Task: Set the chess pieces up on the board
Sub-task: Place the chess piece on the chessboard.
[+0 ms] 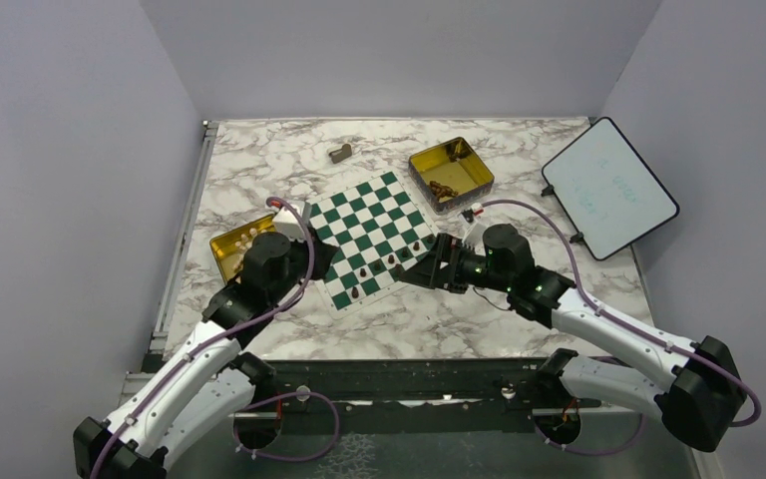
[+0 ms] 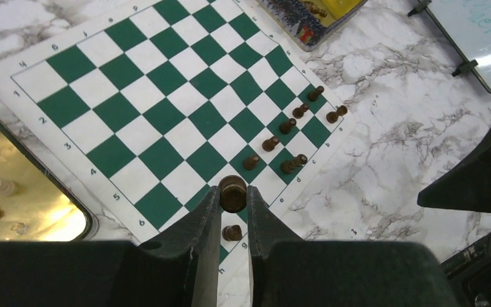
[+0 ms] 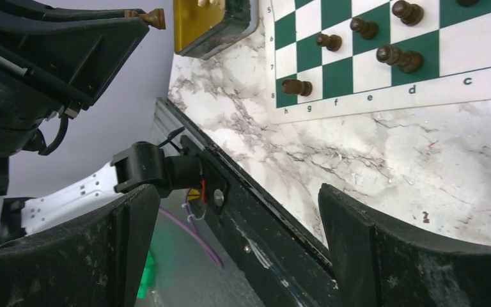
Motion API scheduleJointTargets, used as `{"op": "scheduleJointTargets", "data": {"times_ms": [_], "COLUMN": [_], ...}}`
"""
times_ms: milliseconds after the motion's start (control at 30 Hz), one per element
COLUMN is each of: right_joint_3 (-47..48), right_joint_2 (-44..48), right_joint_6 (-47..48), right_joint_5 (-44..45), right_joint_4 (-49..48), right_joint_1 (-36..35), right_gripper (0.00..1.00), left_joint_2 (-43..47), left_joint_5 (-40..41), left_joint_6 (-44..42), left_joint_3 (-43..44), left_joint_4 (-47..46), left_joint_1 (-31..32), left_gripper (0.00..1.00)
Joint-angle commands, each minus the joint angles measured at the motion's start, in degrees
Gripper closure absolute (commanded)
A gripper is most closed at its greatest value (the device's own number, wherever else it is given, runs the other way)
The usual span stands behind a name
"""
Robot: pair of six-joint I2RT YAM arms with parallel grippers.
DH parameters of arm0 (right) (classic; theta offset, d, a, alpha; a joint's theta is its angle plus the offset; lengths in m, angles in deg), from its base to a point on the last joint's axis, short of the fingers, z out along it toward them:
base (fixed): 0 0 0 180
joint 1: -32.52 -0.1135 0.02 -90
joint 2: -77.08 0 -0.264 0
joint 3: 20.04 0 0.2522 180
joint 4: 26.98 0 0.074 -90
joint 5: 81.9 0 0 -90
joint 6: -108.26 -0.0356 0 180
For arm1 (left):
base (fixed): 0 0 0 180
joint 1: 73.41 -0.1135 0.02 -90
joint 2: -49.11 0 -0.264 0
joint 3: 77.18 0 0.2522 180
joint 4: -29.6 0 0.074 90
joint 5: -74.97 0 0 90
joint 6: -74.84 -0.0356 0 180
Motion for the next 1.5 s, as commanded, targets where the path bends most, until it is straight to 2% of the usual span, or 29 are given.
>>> {"op": "scheduleJointTargets", "data": {"times_ms": [0,300,567,733,900,1467], "right_joint_3": [2.88,5.21,6.04,6.57,5.95,5.75], "right_joint_2": [0.53,-0.02,0.38,0.6,1.86,0.61], "right_joint_6": [4.37,7.86,10.03,11.28,11.25,11.12], "right_joint_5": [3.25,3.94,5.28,5.71,6.64,6.62], "right_joint_4": [4.43,7.66,9.28,11.28,11.33,10.74], "right_joint_1": [-0.17,-0.21,-0.21,-0.21,-0.21,-0.21], "right_gripper": [0.0,0.0,0.0,0.0,0.0,0.0], "left_joint_2": [-1.79,-4.57,-10.01,-10.4,-9.75,-16.26], "left_joint_5": [6.9,16.42,26.92,30.23,30.6,31.16], "left_joint_6": [8.48,16.47,24.45,26.98,29.75,33.19], "left_joint_3": [-1.88,-5.67,-7.73,-8.25,-10.38,-10.88], "left_joint_4": [1.09,1.1,1.31,4.09,4.3,2.9], "left_joint_1": [1.2,7.02,16.9,17.62,17.76,19.45], "left_gripper": [1.0,1.0,1.0,1.0,1.0,0.95]}}
